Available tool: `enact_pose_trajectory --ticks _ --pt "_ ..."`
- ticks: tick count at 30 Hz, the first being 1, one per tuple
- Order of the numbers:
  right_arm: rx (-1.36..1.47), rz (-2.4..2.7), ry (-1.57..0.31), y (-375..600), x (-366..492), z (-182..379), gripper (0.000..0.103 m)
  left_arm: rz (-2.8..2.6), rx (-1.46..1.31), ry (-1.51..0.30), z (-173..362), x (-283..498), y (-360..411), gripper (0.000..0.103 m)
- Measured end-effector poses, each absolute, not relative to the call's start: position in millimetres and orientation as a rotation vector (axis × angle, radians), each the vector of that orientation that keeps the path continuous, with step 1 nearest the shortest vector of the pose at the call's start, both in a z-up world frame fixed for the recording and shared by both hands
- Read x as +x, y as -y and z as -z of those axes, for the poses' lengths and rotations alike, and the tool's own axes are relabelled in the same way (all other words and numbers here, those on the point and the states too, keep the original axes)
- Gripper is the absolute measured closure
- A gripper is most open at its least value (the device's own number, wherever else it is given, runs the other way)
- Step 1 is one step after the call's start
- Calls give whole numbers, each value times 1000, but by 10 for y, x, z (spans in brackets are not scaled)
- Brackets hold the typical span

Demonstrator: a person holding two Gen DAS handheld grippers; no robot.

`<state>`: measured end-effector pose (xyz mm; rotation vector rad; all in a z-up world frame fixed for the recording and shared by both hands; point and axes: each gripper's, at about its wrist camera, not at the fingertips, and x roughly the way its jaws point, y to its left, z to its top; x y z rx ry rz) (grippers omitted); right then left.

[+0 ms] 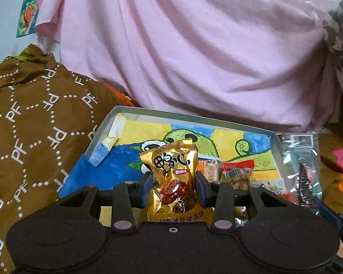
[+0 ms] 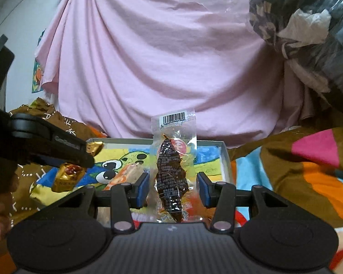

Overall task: Organize snacks
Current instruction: 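Carry the gold pack and dark stick toward the grey tray, then lower both snacks into the tray and open both tools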

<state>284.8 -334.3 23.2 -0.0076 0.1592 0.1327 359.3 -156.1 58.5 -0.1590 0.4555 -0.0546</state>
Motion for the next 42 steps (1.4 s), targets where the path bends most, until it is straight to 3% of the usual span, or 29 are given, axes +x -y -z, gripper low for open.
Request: enact_pose_trajectory --ticks 15,27,42 --pt "65 -153 -233 3229 3316 47 53 26 -154 -514 -260 3927 1480 61" --pt "81 -151 -274 3249 3374 99 51 49 -182 -535 -200 3963 1484 55" --pt "57 -112 -203 3240 3052 -167 13 -21 -247 -461 -427 3573 1303 9"
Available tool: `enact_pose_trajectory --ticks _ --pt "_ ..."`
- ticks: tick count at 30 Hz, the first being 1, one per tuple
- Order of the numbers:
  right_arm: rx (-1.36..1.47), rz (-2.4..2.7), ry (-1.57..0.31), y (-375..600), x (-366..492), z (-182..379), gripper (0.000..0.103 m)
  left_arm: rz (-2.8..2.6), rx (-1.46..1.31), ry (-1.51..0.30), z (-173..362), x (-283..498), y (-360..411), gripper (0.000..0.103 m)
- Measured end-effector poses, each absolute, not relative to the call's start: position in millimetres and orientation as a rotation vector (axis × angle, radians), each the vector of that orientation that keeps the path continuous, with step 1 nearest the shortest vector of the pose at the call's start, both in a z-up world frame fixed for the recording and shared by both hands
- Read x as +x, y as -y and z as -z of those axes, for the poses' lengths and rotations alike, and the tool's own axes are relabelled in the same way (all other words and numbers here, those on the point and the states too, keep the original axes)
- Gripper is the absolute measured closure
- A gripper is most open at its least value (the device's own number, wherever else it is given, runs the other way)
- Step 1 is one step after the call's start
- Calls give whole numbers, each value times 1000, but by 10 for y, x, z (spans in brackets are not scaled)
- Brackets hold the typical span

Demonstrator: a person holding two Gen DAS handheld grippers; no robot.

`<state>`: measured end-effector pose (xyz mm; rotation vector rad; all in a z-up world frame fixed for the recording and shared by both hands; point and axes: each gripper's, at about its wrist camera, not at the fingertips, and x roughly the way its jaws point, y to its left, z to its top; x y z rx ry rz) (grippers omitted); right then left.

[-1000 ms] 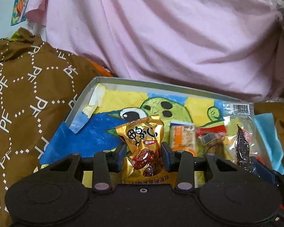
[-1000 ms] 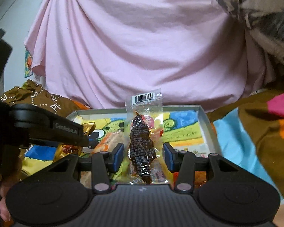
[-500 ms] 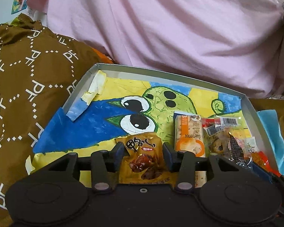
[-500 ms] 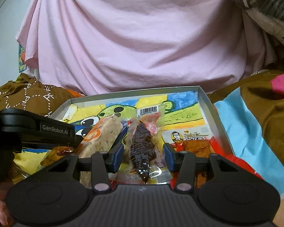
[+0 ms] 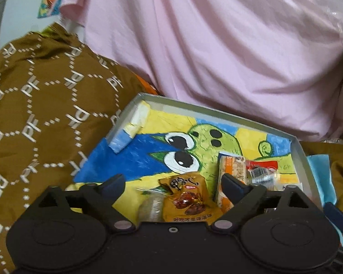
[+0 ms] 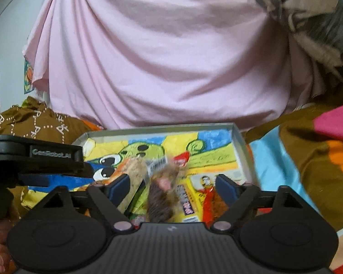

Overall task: Organize snacks
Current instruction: 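Lower both snacks into the tray and open both tools, then move both tools back toward the orange and sausage pack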

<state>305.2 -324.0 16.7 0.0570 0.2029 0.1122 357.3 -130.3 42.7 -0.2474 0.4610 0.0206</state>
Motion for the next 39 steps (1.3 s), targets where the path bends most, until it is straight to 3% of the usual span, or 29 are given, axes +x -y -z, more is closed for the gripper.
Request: enact_pose_trajectory --ticks 12,39 --pt "56 -61 -111 3337 2402 -480 0 -30 -270 -376 -649 2884 1137 1" --pt "147 -6 -155 3303 792 -547 0 6 -212 -375 -569 1298 776 1"
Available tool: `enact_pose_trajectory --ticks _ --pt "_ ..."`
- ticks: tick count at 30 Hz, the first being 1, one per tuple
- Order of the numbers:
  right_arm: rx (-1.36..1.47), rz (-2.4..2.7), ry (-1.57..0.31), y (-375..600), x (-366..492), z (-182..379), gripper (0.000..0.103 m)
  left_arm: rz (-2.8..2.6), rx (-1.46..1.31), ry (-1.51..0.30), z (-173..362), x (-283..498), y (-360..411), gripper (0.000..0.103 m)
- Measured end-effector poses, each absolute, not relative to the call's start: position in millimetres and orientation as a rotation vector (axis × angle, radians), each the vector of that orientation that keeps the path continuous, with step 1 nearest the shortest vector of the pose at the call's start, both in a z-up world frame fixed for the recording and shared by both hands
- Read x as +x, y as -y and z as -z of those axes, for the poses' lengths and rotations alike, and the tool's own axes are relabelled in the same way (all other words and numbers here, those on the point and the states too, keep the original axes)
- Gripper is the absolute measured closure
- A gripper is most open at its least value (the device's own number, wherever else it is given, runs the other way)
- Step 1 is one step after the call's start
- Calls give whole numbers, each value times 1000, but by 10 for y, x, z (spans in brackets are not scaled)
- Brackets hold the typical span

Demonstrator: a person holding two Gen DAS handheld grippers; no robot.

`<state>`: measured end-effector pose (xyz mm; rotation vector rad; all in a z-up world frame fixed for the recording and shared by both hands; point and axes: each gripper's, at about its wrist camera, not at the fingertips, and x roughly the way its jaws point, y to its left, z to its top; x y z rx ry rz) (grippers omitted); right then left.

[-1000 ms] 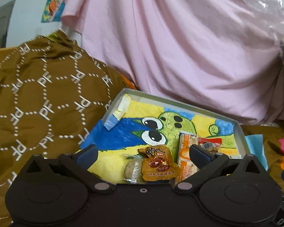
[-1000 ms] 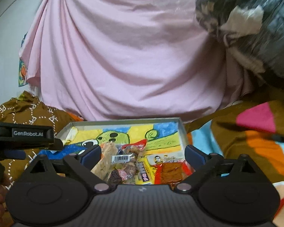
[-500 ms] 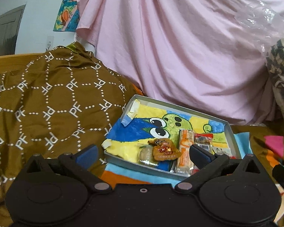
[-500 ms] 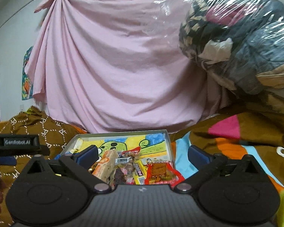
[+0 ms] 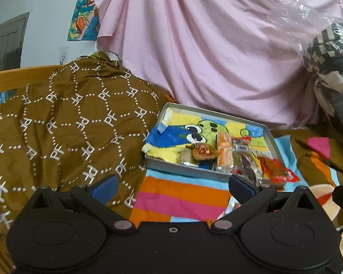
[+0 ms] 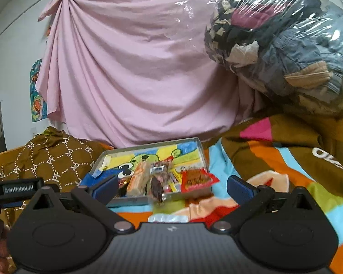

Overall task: Organize snacks
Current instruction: 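Move both tools back toward the orange and sausage pack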

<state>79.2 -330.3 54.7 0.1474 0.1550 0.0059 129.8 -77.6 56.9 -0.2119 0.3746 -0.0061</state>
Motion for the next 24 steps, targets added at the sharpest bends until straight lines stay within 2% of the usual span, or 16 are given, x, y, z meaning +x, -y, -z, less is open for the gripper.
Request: enact_pose_trajectory --ticks 11,24 --pt "92 -20 -275 3086 401 -424 0 49 -183 -424 -373 789 721 1" --pt "18 -24 -376 2900 278 -280 0 34 -141 -476 -159 560 623 1"
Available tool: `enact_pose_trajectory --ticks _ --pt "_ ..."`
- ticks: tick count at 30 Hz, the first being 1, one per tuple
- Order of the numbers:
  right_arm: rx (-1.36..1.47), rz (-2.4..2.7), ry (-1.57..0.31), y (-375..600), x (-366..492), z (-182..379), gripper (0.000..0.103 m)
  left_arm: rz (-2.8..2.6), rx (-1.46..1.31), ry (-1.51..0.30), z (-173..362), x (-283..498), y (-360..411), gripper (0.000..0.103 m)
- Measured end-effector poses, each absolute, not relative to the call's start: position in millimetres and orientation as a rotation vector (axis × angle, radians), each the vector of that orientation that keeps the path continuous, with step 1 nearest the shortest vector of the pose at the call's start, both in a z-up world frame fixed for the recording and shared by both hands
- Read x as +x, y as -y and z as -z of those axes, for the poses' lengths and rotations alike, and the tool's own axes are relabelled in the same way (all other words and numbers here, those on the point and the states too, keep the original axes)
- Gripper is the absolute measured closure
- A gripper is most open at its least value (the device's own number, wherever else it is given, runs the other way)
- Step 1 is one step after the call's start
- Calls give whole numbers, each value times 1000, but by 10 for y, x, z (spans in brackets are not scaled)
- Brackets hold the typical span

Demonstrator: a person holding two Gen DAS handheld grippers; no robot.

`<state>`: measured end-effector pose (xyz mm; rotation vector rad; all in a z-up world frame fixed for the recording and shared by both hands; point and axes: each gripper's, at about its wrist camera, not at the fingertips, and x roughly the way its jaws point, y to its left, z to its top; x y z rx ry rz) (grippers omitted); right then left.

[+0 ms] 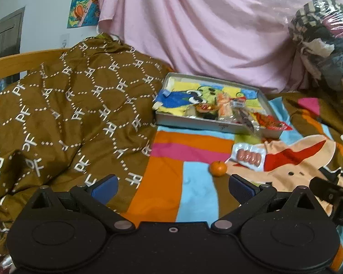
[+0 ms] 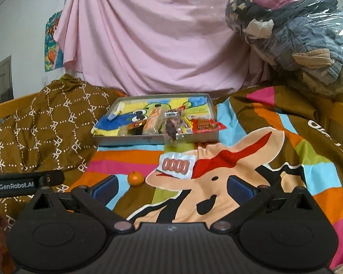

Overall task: Organize snacks
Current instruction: 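Move both tools back toward the orange and sausage pack, then grasp the small orange with the left tool while the right tool grasps the sausage pack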

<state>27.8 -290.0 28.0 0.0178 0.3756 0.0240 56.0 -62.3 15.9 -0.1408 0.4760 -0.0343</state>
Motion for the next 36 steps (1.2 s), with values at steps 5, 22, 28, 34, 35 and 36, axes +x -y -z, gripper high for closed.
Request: enact_pose_trajectory --ticks 5,22,28,34,35,36 --pt "13 -14 -407 2898 326 -249 0 10 -139 -494 -96 556 550 1" --pt "-21 -63 -539 2874 574 -194 0 -34 -142 -512 -90 806 464 1" --pt "-54 -111 -562 2894 793 -236 0 -28 -146 -499 -142 1002 467 1" --pt "-165 -129 -530 2966 1084 -289 0 -30 -150 -503 -130 1211 490 1" --pt "-176 -129 -530 2984 1133 -291 0 -31 -150 -506 -124 1252 502 1" --pt "-183 -128 -530 3003 1183 -291 0 -30 -150 -508 -119 1288 510 1"
